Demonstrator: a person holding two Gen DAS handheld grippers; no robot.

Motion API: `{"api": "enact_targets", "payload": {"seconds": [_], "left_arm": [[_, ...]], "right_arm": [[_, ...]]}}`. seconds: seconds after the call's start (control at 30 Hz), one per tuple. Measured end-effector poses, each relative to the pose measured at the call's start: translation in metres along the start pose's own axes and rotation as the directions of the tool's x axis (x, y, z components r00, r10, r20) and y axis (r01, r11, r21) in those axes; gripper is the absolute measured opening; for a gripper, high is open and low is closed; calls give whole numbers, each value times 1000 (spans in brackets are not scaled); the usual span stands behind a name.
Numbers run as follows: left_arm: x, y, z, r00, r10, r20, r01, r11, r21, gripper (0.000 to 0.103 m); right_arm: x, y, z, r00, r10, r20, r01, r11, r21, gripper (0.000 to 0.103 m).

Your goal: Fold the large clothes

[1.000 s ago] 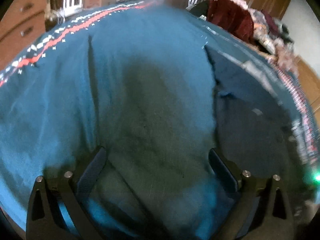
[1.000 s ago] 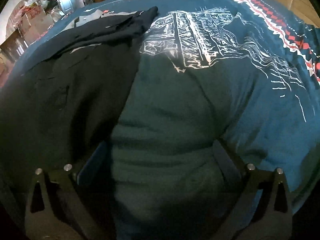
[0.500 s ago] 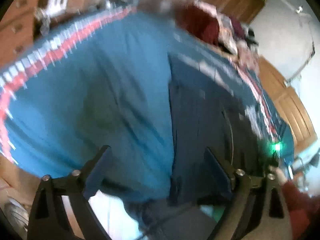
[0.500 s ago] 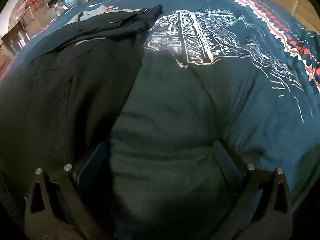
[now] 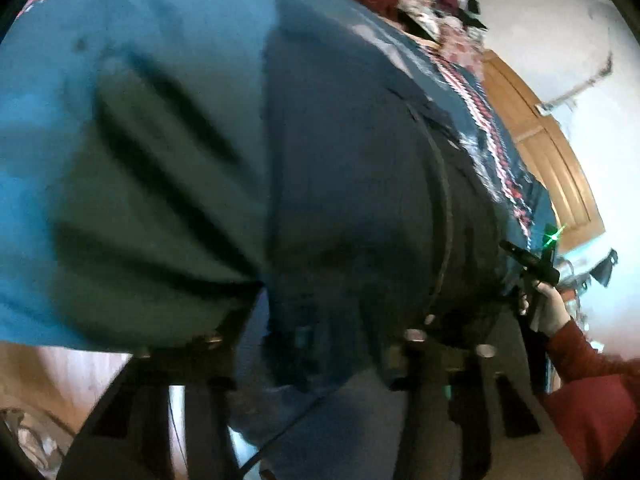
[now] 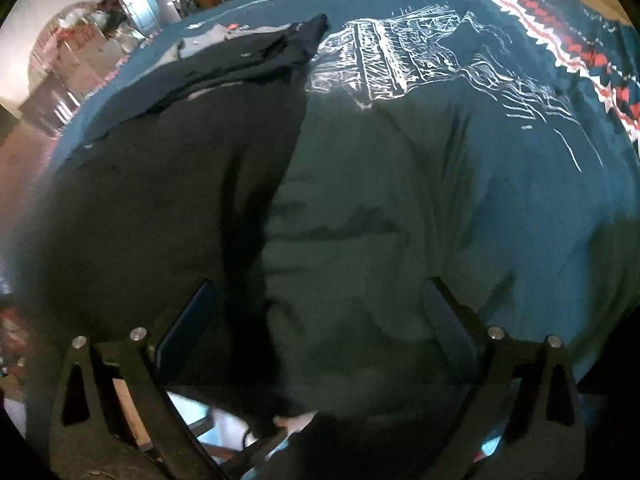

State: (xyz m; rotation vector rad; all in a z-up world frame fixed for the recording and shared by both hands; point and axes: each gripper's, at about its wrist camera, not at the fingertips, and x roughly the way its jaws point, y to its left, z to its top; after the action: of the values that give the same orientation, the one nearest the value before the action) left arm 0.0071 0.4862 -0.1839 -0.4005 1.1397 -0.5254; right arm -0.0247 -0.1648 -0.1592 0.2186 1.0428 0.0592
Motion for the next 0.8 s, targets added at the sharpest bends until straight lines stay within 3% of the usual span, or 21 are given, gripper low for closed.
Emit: {"api": "enact_targets", "payload": {"seconds": [0.17,0.3,0.33,0.43,0.8], "left_arm": [[-1,-5,-2,1000,24,-2,-24,1000,17,42],[15,-6,1,999,9,-33,-8,1000,25,39],[18,-6,1,999,-2,-37,3,1000,29,34],[30,-6,0,998,-24,-64,25,999,27,23],[40,-14,3,996,-17,-91,21,999,36,23]], "right_arm": [[-12,3,-12,998,67,-21,-67,998,-2,99],[-12,2,-24,974,198,-112,-197,980,16,85],[-12,1,-29,966,219,-138,-218,976,23,82],[-7,3,-41,950,240,-198,-243,970,13,73],[40,34,-48,913,235,-332,-259,966,-27,73]]}}
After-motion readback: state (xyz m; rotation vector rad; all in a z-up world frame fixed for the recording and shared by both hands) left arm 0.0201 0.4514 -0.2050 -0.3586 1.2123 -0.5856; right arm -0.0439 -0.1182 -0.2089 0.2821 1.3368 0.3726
